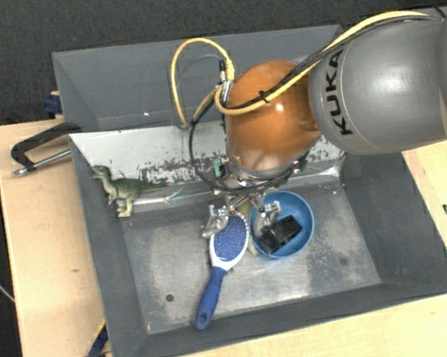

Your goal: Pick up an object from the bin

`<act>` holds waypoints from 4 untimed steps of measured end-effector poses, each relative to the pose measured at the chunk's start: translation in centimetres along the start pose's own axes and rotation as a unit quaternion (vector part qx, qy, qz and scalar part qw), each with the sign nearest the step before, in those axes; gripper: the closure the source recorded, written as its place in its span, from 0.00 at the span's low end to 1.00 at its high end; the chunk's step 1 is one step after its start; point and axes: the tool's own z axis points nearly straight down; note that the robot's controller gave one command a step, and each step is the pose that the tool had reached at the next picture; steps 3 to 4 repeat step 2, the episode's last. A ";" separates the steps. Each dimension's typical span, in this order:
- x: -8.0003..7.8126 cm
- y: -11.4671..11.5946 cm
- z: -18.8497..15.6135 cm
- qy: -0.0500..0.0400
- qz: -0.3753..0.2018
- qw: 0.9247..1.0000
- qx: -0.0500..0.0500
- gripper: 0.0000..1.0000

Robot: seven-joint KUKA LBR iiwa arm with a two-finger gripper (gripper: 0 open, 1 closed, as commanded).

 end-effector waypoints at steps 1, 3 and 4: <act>-0.2 -0.2 -2.4 -0.003 0.002 1.000 0.001 1.00; -0.3 -0.4 -7.9 -0.003 0.004 1.000 0.001 1.00; -0.3 -0.4 -7.9 -0.003 0.004 1.000 0.001 1.00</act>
Offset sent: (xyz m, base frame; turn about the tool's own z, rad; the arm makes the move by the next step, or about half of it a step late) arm -0.0001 0.0000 0.0214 0.0000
